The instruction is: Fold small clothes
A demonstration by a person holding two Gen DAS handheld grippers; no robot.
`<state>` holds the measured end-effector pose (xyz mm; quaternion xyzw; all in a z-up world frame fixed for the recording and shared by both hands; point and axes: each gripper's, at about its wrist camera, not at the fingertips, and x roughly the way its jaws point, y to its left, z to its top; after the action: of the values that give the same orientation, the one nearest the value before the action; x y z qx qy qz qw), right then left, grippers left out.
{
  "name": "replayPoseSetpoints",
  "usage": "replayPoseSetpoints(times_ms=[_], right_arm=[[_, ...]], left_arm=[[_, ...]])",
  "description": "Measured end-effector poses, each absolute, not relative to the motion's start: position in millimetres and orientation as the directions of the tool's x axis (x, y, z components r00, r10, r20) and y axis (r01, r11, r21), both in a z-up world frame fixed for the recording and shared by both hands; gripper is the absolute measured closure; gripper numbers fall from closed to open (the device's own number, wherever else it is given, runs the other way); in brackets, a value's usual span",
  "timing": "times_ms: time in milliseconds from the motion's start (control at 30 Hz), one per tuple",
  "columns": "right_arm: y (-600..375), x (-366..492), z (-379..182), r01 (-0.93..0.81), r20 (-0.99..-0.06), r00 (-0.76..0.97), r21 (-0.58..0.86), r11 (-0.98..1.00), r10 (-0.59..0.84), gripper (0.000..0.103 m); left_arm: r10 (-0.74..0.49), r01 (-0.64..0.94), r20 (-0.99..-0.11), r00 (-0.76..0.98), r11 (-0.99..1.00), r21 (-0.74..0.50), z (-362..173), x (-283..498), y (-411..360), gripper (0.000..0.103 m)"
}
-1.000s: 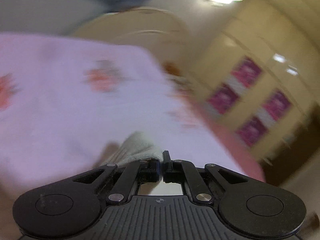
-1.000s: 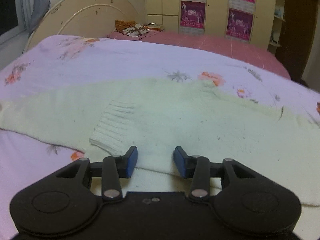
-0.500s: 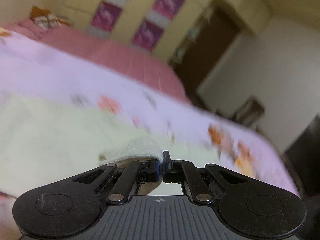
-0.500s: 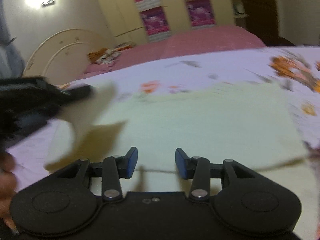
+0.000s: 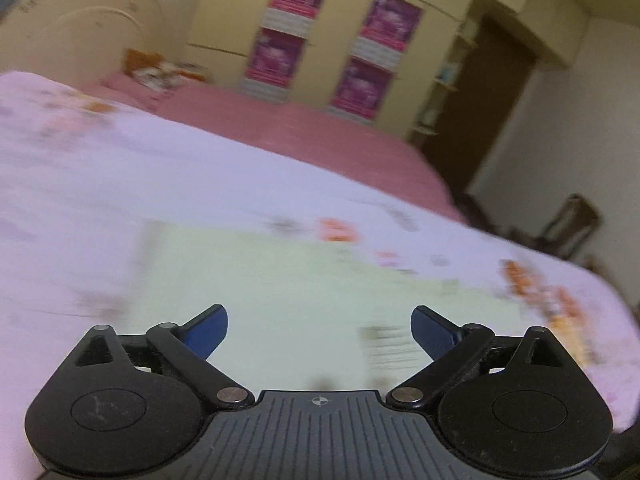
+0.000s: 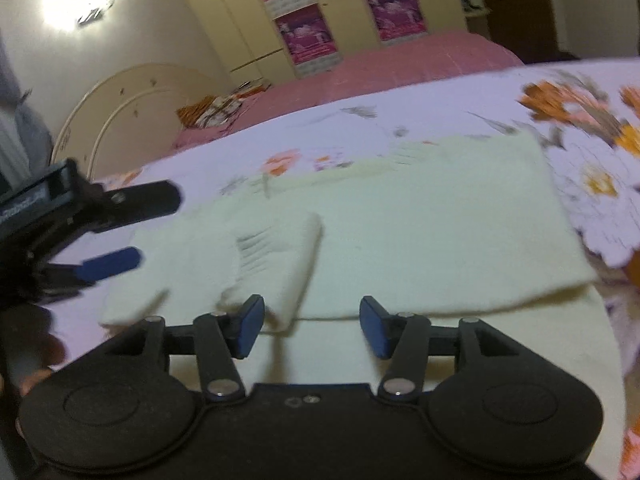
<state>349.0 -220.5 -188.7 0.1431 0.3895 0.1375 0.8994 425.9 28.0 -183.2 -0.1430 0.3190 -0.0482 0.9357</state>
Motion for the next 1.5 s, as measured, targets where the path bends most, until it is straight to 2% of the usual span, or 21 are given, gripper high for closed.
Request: replayPoseSetpoints(times_ms=[100, 233, 267, 300, 367, 400, 500, 633, 800, 900, 967, 1067, 1100, 1133, 1200, 1367, 1400, 1467, 1500], right_arm=[[-199.4, 350.4, -189.5, -0.174, -0.681, 0.649, 0.303, 0.937, 0.340, 0.050], [-179.9, 356.3, -191.4, -0.180, -0.687, 0.676, 0.196, 0.964, 0.266, 0.051], [-178.9, 359.2, -190.8, -0.176, -0.679, 0.684, 0.201, 0.964, 0.267, 0.062], [-180.2, 363.2, -191.2, -0.165, -0.676, 0.685, 0.217, 0.962, 0.270, 0.082], [-186.1, 370.2, -190.0, -0.131, -0.672, 0.684, 0.270, 0.954, 0.284, 0.096], [-192.2, 371.2, -188.4, -0.110, -0.660, 0.690, 0.308, 0.945, 0.296, 0.098], [-213.4, 366.6, -174.1, -0.065, -0.611, 0.738, 0.359, 0.931, 0.287, 0.098], [-247.5, 354.5, -152.8, -0.007, -0.562, 0.801, 0.331, 0.943, 0.203, 0.098], [-292.0, 355.9, -169.4, 0.119, -0.616, 0.777, 0.352, 0.929, 0.133, 0.098], [-309.1, 364.8, -194.2, 0.192, -0.688, 0.710, 0.396, 0.898, 0.152, 0.097], [-314.3, 365.1, -201.9, 0.212, -0.693, 0.704, 0.417, 0.884, 0.158, 0.093], [-321.0, 361.1, -196.7, 0.227, -0.669, 0.732, 0.415, 0.881, 0.126, 0.081], [-323.1, 361.3, -194.6, 0.229, -0.664, 0.739, 0.409, 0.883, 0.116, 0.080], [-325.7, 360.7, -193.0, 0.233, -0.661, 0.743, 0.401, 0.886, 0.104, 0.080], [-327.3, 361.2, -193.2, 0.242, -0.670, 0.738, 0.370, 0.897, 0.077, 0.092], [-333.2, 356.7, -199.4, 0.237, -0.693, 0.717, 0.340, 0.910, 0.072, 0.095], [-333.5, 356.5, -197.5, 0.231, -0.688, 0.722, 0.340, 0.911, 0.074, 0.090], [-337.5, 353.5, -194.3, 0.235, -0.674, 0.735, 0.361, 0.902, 0.078, 0.084], [-338.3, 354.0, -194.7, 0.235, -0.680, 0.729, 0.350, 0.907, 0.074, 0.088]], left_arm=[[-0.084, -0.040, -0.604, 0.793, 0.981, -0.188, -194.4, 414.0, 50.9, 0.006], [-0.020, -0.033, -0.624, 0.781, 0.997, -0.074, -208.5, 393.5, 60.1, 0.006], [-0.009, -0.031, -0.625, 0.781, 0.998, -0.054, -211.1, 391.7, 58.2, 0.006], [0.002, -0.025, -0.623, 0.782, 0.999, -0.029, -214.9, 389.8, 55.1, 0.006], [0.026, -0.027, -0.611, 0.791, 1.000, 0.007, -216.4, 390.8, 49.9, 0.006], [0.048, -0.044, -0.602, 0.797, 0.999, 0.020, -217.0, 391.7, 50.8, 0.006], [0.096, -0.113, -0.586, 0.804, 0.994, 0.008, -220.5, 403.4, 51.5, 0.006], [0.116, -0.143, -0.579, 0.807, 0.990, -0.002, -226.1, 413.0, 53.7, 0.006], [0.104, -0.121, -0.590, 0.801, 0.993, 0.011, -232.6, 410.5, 48.4, 0.007], [0.083, -0.154, -0.628, 0.774, 0.986, -0.060, -236.7, 413.6, 57.5, 0.007], [0.082, -0.164, -0.636, 0.768, 0.984, -0.072, -236.9, 415.7, 58.8, 0.007], [0.076, -0.154, -0.643, 0.762, 0.986, -0.067, -237.8, 416.2, 57.5, 0.007], [0.075, -0.157, -0.646, 0.760, 0.985, -0.070, -237.5, 416.9, 57.8, 0.007], [0.074, -0.161, -0.648, 0.758, 0.984, -0.076, -236.8, 417.6, 58.6, 0.007], [0.061, -0.166, -0.655, 0.753, 0.981, -0.099, -233.9, 419.9, 59.8, 0.007], [-0.042, -0.123, -0.662, 0.748, 0.972, -0.201, -224.6, 443.7, 58.8, 0.007], [-0.066, -0.128, -0.669, 0.740, 0.963, -0.236, -225.0, 452.3, 60.5, 0.010], [-0.089, -0.143, -0.678, 0.729, 0.950, -0.278, -227.7, 468.4, 63.3, 0.044], [-0.087, -0.154, -0.680, 0.728, 0.946, -0.286, -229.2, 475.7, 65.0, 0.047]])
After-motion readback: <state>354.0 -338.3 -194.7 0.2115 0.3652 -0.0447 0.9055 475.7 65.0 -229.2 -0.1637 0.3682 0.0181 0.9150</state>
